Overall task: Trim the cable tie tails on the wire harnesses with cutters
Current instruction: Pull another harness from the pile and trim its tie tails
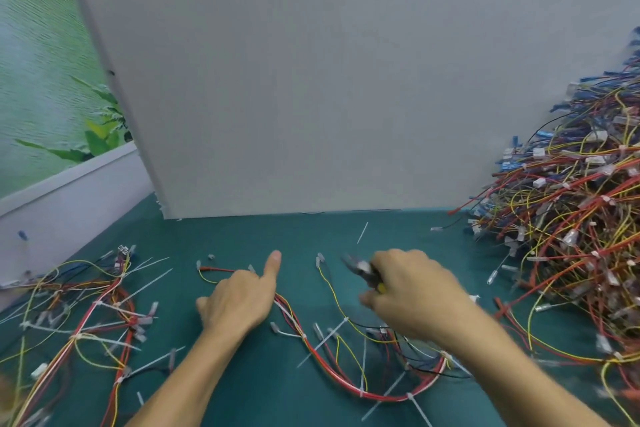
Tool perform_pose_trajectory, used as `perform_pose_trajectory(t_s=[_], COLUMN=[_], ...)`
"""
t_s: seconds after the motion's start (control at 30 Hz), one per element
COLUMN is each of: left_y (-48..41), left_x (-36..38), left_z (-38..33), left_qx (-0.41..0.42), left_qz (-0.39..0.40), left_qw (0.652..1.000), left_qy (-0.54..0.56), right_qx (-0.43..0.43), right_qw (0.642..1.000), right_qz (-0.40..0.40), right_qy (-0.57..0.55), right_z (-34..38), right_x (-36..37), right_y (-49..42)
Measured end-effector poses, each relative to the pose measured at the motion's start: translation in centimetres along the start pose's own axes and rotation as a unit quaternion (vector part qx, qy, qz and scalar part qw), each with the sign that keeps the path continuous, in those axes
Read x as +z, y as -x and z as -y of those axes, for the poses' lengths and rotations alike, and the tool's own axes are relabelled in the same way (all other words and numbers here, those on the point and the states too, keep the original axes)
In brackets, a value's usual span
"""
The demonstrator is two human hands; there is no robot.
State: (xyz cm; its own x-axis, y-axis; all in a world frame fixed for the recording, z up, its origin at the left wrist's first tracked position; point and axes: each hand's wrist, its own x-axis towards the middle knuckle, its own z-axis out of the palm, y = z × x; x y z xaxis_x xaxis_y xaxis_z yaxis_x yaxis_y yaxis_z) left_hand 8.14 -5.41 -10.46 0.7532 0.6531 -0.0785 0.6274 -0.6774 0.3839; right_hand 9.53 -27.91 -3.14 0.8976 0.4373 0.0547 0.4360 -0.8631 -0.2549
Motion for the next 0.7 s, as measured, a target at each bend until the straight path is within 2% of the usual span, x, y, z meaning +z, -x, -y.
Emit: perform_pose_trajectory(t_s=[0.07, 0.2, 0.4, 0.47, 0.53, 0.63, 0.7], left_y=[-0.5, -0.3, -0.1, -0.1, 0.0, 0.1, 0.0], left_x=[0.3, 0.7, 1.3, 1.2, 1.1, 1.2, 1.5], left_z=[-0.1, -0.5, -1.4, -1.5, -1.4, -1.0, -0.7], left_qx=[-0.010, -0.004, 0.014, 0.022, 0.034, 0.065, 0.096], left_qz=[-0.017, -0.050, -0.065, -0.066, -0.070, -0.091, -0.092], left_qw=[0.999, 0.991, 0.993, 0.993, 0.992, 0.989, 0.988], left_qy=[-0.040, -0.121, -0.101, -0.100, -0.102, -0.095, -0.073], right_qx=[0.004, 0.011, 0.030, 0.036, 0.014, -0.018, -0.012], right_qw=[1.000, 0.997, 0.995, 0.993, 0.982, 0.924, 0.890], right_qz=[0.003, 0.073, 0.085, 0.037, -0.060, -0.238, -0.293], right_qy=[0.000, 0.014, -0.039, -0.102, -0.176, -0.298, -0.348], right_z=[1.9, 3.1, 2.3, 1.8, 1.2, 0.9, 0.7], right_x=[1.9, 5.4, 5.7, 4.6, 3.0, 0.0, -0.9], right_y=[-1.5, -3.2, -4.0, -4.5, -5.2, -6.7, -7.9])
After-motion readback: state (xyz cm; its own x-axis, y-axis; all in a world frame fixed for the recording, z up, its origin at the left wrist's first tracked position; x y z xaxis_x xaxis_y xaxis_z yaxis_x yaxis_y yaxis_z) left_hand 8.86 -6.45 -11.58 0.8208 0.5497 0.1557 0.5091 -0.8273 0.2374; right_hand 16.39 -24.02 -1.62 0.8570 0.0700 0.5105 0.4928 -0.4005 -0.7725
